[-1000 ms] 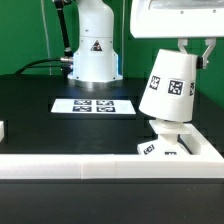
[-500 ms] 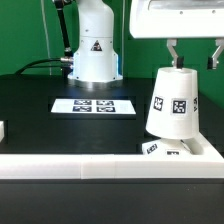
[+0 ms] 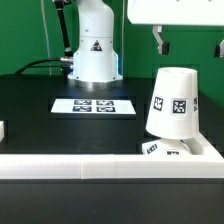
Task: Assemble lamp
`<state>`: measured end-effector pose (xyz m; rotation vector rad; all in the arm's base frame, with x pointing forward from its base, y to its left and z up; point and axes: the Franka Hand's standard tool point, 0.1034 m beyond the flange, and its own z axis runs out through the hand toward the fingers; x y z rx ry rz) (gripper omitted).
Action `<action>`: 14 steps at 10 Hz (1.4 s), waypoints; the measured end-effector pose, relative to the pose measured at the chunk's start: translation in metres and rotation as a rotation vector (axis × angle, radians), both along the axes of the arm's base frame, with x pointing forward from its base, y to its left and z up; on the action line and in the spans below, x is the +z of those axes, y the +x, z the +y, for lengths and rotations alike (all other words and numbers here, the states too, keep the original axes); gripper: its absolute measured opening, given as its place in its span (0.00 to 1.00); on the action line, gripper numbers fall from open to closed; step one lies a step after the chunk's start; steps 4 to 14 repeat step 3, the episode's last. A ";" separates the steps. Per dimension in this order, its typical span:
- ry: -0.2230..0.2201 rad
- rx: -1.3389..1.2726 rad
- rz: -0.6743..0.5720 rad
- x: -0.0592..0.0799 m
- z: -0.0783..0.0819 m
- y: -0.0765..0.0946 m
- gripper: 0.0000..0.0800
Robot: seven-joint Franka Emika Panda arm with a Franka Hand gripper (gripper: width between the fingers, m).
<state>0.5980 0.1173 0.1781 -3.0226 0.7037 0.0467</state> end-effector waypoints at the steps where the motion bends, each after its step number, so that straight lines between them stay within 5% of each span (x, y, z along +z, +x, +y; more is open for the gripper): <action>1: -0.014 -0.012 -0.003 0.002 0.005 -0.001 0.87; 14: -0.021 -0.009 -0.004 0.001 0.008 -0.002 0.87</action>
Offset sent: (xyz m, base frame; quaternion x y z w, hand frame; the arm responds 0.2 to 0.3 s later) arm 0.0000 0.0000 0.0000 0.0000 0.0000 0.0000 1.0000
